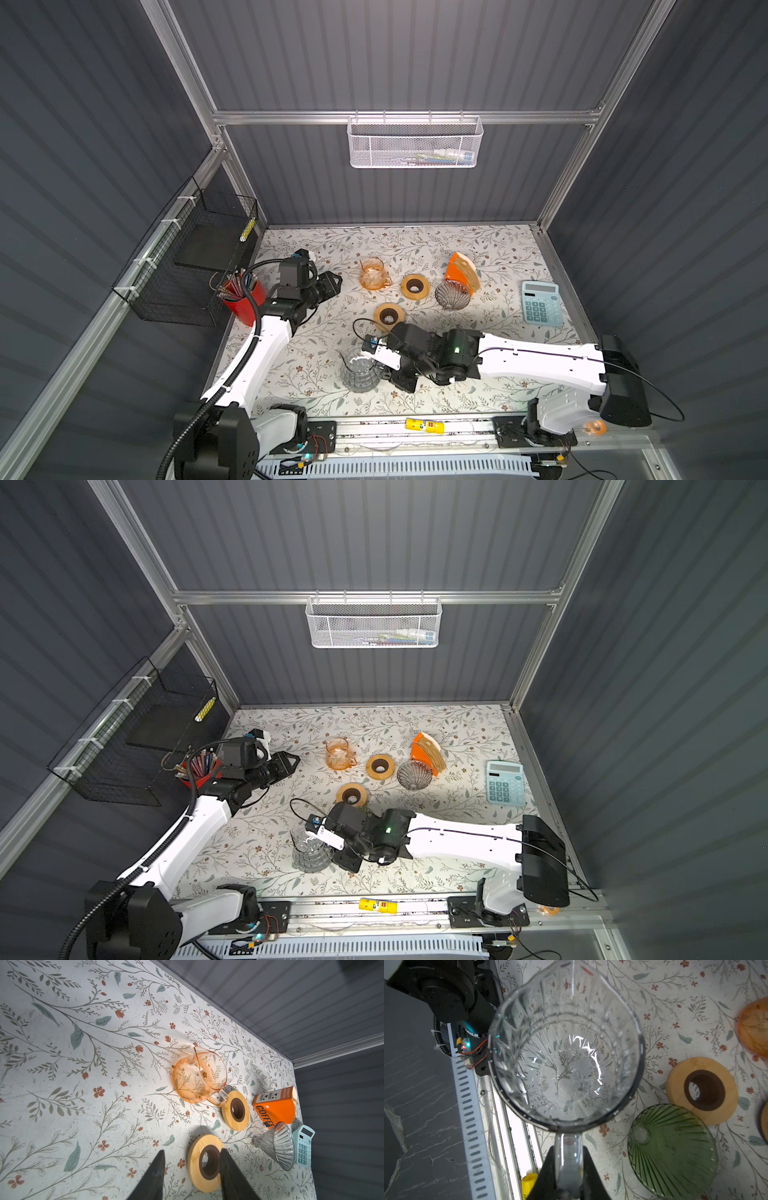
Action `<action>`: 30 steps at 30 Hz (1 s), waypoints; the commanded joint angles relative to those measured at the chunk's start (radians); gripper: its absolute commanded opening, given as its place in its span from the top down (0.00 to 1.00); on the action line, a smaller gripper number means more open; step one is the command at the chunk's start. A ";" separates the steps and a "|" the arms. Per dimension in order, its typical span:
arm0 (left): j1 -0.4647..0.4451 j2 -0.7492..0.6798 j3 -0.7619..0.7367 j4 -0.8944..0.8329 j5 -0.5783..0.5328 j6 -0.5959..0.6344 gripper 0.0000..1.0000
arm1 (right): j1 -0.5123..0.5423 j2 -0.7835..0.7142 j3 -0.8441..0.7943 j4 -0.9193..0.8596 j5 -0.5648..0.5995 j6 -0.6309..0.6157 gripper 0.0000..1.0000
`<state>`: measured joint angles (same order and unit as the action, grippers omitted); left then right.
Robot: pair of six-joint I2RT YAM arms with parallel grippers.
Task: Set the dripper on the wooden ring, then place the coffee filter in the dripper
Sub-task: 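Lower the clear glass pitcher onto the table near the robot and open the right gripper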
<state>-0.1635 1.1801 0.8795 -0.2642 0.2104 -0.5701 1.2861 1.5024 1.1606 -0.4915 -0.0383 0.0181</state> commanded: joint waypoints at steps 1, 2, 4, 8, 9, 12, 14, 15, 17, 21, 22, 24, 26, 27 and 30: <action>0.005 -0.013 -0.009 0.013 0.020 -0.010 0.56 | 0.009 0.023 -0.005 0.051 0.004 -0.003 1.00; 0.005 -0.013 -0.010 0.013 0.019 -0.010 0.56 | 0.009 0.032 -0.006 0.054 0.004 -0.003 1.00; 0.005 -0.012 -0.009 0.013 0.019 -0.010 0.56 | 0.009 0.046 -0.007 0.059 0.002 0.004 1.00; 0.005 -0.010 -0.009 0.013 0.018 -0.010 0.56 | 0.009 0.067 -0.014 0.071 0.004 0.003 1.00; 0.005 -0.010 -0.009 0.013 0.018 -0.010 0.56 | 0.009 0.072 -0.013 0.071 0.008 0.002 1.00; 0.005 -0.008 -0.010 0.014 0.018 -0.010 0.56 | 0.009 0.085 -0.018 0.074 0.015 -0.003 1.00; 0.005 -0.004 -0.009 0.016 0.017 -0.011 0.56 | 0.009 0.095 -0.018 0.077 0.020 -0.004 1.00; 0.005 -0.005 -0.009 0.016 0.019 -0.010 0.56 | 0.009 0.098 -0.018 0.077 0.020 -0.005 1.00; 0.005 -0.004 -0.009 0.017 0.019 -0.010 0.56 | 0.009 0.106 -0.019 0.083 0.021 -0.004 1.00; 0.005 0.000 -0.008 0.017 0.017 -0.008 0.56 | 0.009 0.120 -0.017 0.089 0.019 -0.010 1.00; 0.005 0.000 -0.007 0.018 0.018 -0.009 0.56 | 0.009 0.125 -0.016 0.088 0.019 -0.012 1.00; 0.005 0.002 -0.007 0.019 0.017 -0.009 0.56 | 0.009 0.131 -0.013 0.090 0.016 -0.015 1.00; 0.005 0.004 -0.008 0.019 0.017 -0.010 0.56 | 0.008 0.138 -0.010 0.090 0.012 -0.018 1.00; 0.005 0.003 -0.007 0.019 0.018 -0.009 0.56 | 0.009 0.142 -0.007 0.092 0.012 -0.018 1.00; 0.005 0.004 -0.007 0.019 0.018 -0.009 0.56 | 0.009 0.154 -0.002 0.090 0.011 -0.020 1.00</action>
<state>-0.1635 1.1801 0.8787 -0.2459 0.2108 -0.5732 1.2922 1.6531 1.1439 -0.4347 -0.0269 0.0139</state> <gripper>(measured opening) 0.442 0.171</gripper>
